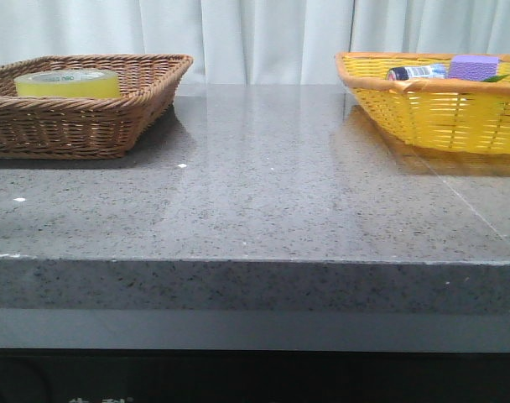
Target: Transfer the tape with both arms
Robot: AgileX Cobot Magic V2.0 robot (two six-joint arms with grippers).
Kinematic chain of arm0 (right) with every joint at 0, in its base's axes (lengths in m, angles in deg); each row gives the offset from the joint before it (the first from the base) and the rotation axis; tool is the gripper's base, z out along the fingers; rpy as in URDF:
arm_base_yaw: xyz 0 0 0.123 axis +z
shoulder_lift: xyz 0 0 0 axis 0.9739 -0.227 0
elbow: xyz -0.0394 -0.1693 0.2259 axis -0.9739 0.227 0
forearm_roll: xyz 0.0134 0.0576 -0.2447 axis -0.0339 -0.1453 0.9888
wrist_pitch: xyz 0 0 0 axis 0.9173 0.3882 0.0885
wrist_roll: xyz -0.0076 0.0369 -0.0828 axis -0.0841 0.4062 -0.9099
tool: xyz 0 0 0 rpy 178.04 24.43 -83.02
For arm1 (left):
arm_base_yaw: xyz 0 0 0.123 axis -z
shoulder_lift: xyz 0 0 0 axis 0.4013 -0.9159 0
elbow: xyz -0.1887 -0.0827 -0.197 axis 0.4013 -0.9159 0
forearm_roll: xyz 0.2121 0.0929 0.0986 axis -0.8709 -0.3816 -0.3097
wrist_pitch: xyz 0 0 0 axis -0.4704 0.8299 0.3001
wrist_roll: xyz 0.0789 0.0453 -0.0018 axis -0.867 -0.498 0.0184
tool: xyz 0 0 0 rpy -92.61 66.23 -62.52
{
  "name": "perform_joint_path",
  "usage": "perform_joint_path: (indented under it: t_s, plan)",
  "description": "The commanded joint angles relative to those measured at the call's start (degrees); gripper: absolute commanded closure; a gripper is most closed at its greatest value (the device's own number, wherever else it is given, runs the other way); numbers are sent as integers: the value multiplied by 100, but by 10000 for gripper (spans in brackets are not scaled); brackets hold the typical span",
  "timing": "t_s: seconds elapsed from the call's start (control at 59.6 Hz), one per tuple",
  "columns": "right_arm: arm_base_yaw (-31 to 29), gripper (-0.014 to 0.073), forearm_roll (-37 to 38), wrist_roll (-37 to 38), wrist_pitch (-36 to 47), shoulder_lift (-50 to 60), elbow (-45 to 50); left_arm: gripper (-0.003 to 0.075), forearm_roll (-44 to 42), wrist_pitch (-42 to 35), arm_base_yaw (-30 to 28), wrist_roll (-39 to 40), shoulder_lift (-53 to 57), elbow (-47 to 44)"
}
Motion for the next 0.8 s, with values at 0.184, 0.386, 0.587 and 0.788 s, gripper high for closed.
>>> perform_joint_path:
  t_s: [0.184, 0.386, 0.587, 0.788]
  plan:
    - [-15, 663, 13, -32, 353, -12, -136, 740, 49, -539, -15, 56, 136, 5]
    - [-15, 663, 13, -32, 360, -12, -136, 740, -435, -1160, -1005, -54, 1126, -1030]
    - [-15, 663, -5, -32, 361, -12, -136, 740, -435, -2230, -2001, -54, 2519, -2599]
    - [-15, 663, -5, -32, 361, -12, -136, 740, -161, -3037, -2606, -54, 3903, -4057]
